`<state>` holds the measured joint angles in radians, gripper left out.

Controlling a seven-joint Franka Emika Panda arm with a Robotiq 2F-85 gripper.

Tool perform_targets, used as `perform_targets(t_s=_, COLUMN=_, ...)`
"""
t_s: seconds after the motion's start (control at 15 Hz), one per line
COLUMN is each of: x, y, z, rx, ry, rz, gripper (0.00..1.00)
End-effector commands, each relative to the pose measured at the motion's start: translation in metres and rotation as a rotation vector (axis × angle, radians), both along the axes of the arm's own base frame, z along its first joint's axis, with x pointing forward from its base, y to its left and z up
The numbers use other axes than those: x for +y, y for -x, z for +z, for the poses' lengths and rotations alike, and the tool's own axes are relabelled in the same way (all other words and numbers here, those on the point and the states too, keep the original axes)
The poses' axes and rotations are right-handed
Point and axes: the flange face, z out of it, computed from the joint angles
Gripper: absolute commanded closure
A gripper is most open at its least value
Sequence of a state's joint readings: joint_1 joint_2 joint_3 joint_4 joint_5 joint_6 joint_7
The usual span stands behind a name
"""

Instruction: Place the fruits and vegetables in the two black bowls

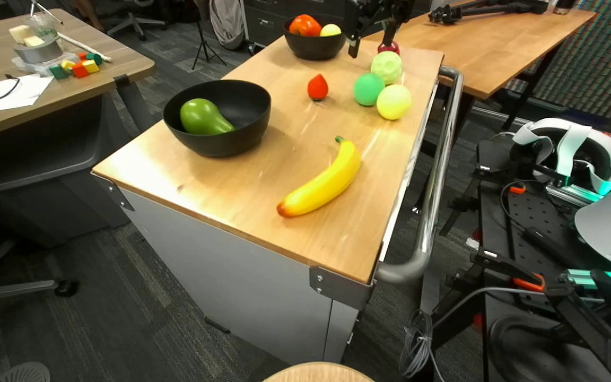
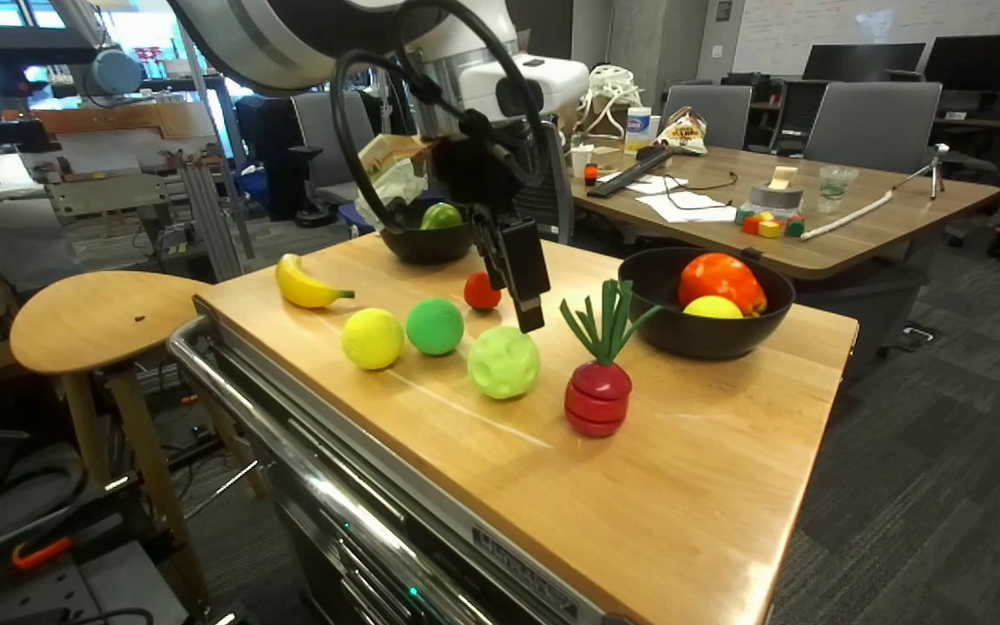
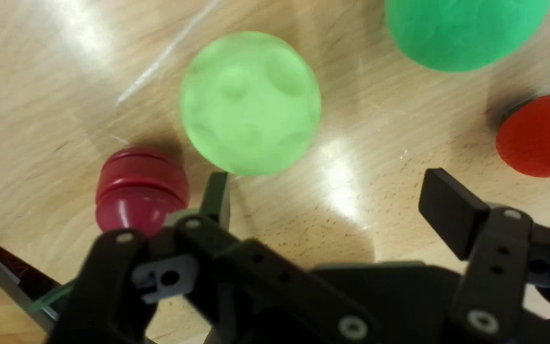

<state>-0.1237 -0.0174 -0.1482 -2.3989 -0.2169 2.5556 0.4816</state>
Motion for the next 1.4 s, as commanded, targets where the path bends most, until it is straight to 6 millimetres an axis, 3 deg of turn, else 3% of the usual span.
perform_targets(t_s=0.0, x=-0.008, y=0.018, z=-0.001, rx=0.068, ry=0.058, rz=-0.031, gripper=0.00)
perform_targets(t_s=0.27, x=-0.017, y=0.032, z=-0.016, rx=0.134, ry=0.060, rz=-0.035, gripper=0.00)
perform_targets(t_s=0.33, x=-0.020, y=0.033, z=-0.018, rx=0.151, ry=0.054, rz=-0.046, gripper=0.25)
perform_targets(t_s=0.4, x=-0.021, y=0.034, z=-0.019, rx=0.154, ry=0.057, rz=-0.049, gripper=0.26)
perform_targets(t_s=0.73, x=-0.015, y=0.034, z=-0.012, rx=0.119, ry=0.020, rz=-0.008, gripper=0.63)
perform_targets(t_s=1.07, x=0.022, y=0.041, z=0.051, rx=-0.086, ry=-0.042, rz=0.116, gripper=0.85)
perform_targets(t_s=1.33, x=0.088, y=0.037, z=0.101, rx=-0.196, ry=-0.036, rz=0.272, gripper=0.88)
